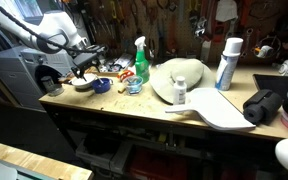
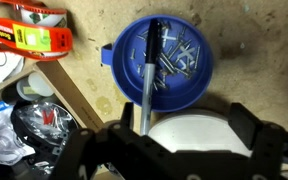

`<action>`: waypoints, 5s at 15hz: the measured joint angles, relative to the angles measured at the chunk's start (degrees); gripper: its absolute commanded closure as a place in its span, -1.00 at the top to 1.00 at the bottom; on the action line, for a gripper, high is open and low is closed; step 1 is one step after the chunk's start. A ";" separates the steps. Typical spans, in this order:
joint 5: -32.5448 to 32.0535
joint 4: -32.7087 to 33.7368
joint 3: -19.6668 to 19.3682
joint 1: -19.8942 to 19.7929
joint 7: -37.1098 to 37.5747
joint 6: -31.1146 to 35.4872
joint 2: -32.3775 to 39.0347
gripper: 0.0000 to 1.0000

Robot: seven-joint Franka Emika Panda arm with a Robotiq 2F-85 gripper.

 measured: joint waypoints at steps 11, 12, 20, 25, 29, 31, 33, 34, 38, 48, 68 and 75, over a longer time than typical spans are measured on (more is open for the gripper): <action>2.01 6.43 4.93 -7.48 -3.56 -1.38 8.74 -0.11; 1.90 6.82 5.33 -7.76 -3.15 -0.84 9.40 -0.09; -2.93 8.41 7.34 -8.61 3.00 0.88 12.71 -0.84; -6.13 8.74 7.43 -9.60 8.13 1.09 12.29 -0.76; 2.14 8.22 9.01 -11.69 7.69 0.80 5.44 -0.76; 3.58 7.63 8.17 -12.12 10.37 0.84 1.20 -0.76; 2.22 6.60 6.42 -12.73 15.19 2.46 -1.58 -0.76; 1.40 6.00 5.56 -13.13 17.56 4.14 -2.10 -0.78; -2.93 3.05 3.44 -14.58 26.92 11.40 -1.74 -0.80; -1.51 9.89 1.69 -16.49 25.50 13.90 6.89 -0.81; 11.68 16.99 8.41 -24.98 10.57 12.92 15.65 0.66; 28.43 15.01 16.39 -28.26 -10.74 0.92 3.09 1.00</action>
